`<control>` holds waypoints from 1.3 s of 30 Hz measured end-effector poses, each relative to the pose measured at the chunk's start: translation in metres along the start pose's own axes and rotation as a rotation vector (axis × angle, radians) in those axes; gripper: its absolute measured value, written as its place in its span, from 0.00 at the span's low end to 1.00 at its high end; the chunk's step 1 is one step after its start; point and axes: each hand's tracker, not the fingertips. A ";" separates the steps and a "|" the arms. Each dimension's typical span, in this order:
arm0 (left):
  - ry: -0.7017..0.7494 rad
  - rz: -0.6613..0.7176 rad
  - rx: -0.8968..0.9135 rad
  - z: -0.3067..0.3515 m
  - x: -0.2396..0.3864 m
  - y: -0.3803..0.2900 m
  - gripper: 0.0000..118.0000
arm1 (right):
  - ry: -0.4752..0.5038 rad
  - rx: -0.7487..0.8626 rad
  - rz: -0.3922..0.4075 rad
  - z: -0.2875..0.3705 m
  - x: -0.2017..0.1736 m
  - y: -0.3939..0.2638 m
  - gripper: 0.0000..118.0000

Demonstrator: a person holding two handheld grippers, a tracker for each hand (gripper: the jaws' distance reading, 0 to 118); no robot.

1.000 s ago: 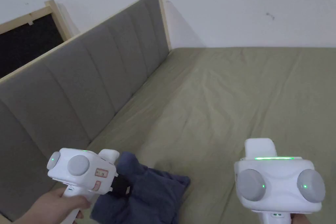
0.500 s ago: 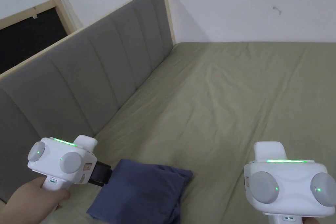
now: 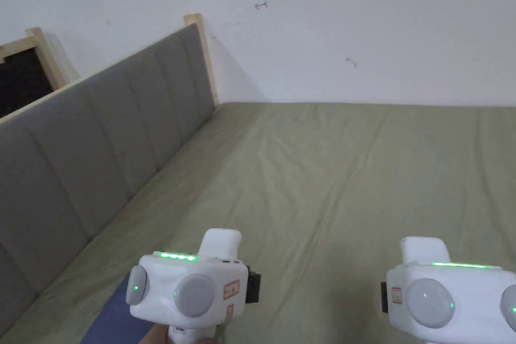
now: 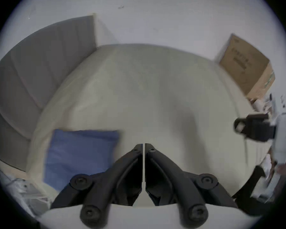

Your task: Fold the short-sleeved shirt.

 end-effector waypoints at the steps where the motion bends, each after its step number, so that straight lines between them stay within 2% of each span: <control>1: -0.018 -0.008 0.030 -0.001 0.026 0.002 0.01 | -0.011 0.004 -0.016 0.009 0.016 -0.002 0.00; 4: -0.095 0.017 0.125 0.003 0.090 0.010 0.01 | -0.066 0.062 -0.054 0.042 0.066 -0.008 0.00; 7: -0.124 0.032 0.169 0.006 0.145 0.016 0.01 | -0.151 0.170 0.002 0.074 0.104 -0.014 0.00; 9: -0.142 0.047 0.203 0.009 0.174 0.018 0.01 | -0.187 0.262 -0.043 0.096 0.129 -0.020 0.00; 11: -0.133 0.011 0.270 0.018 0.204 0.018 0.01 | -0.156 0.373 -0.124 0.117 0.154 -0.027 0.00; 12: -0.106 -0.025 0.311 0.025 0.217 0.016 0.01 | -0.147 0.433 -0.154 0.126 0.163 -0.031 0.00; 18: -0.023 -0.098 0.645 0.072 0.254 0.009 0.02 | -0.199 0.703 -0.091 0.166 0.177 -0.051 0.00; 19: 0.010 -0.106 0.692 0.079 0.258 0.009 0.04 | -0.205 0.745 -0.089 0.172 0.177 -0.053 0.00; 22: 0.033 -0.134 0.763 0.095 0.259 0.014 0.26 | -0.190 0.823 -0.107 0.184 0.178 -0.051 0.03; 24: 0.046 -0.162 0.787 0.102 0.260 0.014 0.30 | -0.200 0.842 -0.115 0.190 0.179 -0.048 0.05; 25: 0.054 -0.168 0.789 0.104 0.259 0.016 0.42 | -0.203 0.846 -0.121 0.192 0.180 -0.047 0.18; 26: 0.052 -0.167 0.790 0.107 0.257 0.016 0.64 | -0.206 0.849 -0.131 0.192 0.182 -0.043 0.48; 27: 0.051 -0.165 0.790 0.109 0.256 0.015 0.79 | -0.200 0.852 -0.145 0.194 0.183 -0.041 0.66; 28: 0.055 -0.160 0.789 0.111 0.255 0.014 0.90 | -0.189 0.865 -0.158 0.197 0.184 -0.041 0.69; 30: 0.075 -0.155 0.805 0.114 0.254 0.011 0.94 | -0.193 0.878 -0.163 0.199 0.185 -0.039 0.74; 33: 0.094 -0.165 0.806 0.115 0.251 0.010 0.94 | -0.221 0.890 -0.148 0.202 0.183 -0.038 1.00; 36: 0.080 -0.158 0.816 0.118 0.248 0.008 0.94 | -0.256 0.906 -0.078 0.206 0.175 -0.039 1.00; 39: 0.084 -0.143 0.824 0.123 0.246 0.008 0.94 | -0.265 0.910 -0.061 0.209 0.172 -0.040 1.00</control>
